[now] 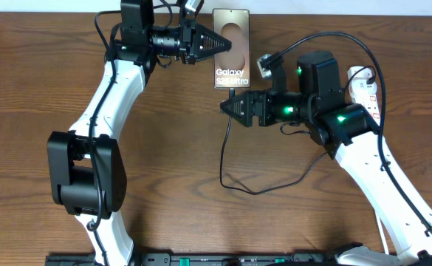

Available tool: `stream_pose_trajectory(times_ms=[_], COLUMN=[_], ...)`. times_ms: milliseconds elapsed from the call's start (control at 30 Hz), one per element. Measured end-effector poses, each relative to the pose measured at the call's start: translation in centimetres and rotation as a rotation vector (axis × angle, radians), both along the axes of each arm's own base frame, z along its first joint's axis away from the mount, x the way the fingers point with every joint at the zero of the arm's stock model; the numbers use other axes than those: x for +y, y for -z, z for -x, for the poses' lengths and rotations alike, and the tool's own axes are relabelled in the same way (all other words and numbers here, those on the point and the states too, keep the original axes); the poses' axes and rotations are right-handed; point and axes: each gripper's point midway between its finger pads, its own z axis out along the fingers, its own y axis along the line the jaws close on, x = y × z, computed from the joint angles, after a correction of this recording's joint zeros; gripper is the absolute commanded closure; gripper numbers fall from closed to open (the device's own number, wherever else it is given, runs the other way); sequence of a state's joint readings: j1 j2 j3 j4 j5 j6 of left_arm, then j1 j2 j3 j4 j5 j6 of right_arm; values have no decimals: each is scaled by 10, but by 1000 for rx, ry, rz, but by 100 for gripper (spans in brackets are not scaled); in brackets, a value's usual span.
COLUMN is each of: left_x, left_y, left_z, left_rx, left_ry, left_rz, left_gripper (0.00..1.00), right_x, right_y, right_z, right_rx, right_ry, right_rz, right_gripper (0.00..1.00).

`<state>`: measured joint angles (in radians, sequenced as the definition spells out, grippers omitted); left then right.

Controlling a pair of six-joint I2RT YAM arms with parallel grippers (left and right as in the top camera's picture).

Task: Plug charger to phone and switch on socket
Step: 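Open the right gripper and pull it back to the right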

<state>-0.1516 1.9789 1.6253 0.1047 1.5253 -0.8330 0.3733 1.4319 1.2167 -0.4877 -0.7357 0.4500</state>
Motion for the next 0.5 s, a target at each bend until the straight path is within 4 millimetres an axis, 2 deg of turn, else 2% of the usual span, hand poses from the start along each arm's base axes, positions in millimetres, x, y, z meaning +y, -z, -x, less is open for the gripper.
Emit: stream_pose_trajectory(times_ms=[167, 300, 400, 500], left_x=[0, 0, 0, 0], left_y=[0, 2, 15, 40], left_z=[0, 0, 3, 5], left_rx=[0, 1, 37, 95], left_ry=[0, 1, 6, 11], left_rz=[0, 0, -4, -12], left_gripper=[93, 93, 93, 93], right_x=[-12, -37, -57, -87], right_y=[8, 18, 23, 23], right_z=[-1, -6, -7, -6], right_rx=[48, 122, 169, 203], right_ry=[35, 104, 156, 236], right_rz=[23, 42, 56, 77], right_gripper=[1, 1, 1, 1])
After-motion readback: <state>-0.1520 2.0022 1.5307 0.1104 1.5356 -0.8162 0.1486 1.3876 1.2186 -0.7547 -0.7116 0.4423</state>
